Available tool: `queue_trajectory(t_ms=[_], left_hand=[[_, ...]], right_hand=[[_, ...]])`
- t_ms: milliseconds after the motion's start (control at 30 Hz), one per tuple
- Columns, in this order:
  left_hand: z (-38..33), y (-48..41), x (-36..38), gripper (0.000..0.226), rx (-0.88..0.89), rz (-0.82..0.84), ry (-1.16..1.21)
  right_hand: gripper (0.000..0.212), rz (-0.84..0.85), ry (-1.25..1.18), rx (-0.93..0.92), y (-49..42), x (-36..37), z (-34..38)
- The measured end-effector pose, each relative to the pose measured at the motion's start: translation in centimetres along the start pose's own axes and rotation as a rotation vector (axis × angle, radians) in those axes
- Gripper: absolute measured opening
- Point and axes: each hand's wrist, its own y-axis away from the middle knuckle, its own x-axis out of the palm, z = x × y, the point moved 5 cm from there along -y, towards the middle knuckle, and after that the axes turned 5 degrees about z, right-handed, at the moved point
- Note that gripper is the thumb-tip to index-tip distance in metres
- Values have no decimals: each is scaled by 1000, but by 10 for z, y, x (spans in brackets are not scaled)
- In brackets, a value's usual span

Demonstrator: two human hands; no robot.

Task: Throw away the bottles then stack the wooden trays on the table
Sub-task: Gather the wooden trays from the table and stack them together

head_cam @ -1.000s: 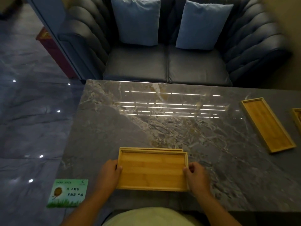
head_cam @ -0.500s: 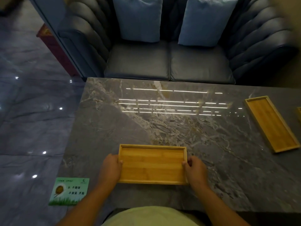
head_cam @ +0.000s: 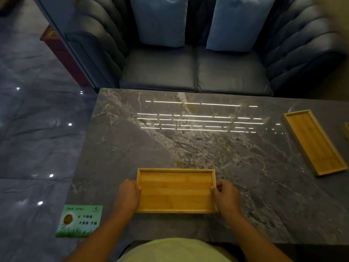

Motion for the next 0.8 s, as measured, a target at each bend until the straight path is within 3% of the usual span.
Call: queue_trajectory(t_ms=[800], left_hand=[[-3, -5, -3, 19, 33, 2, 3]], right_hand=[[12, 21, -33, 42, -9, 8, -9]])
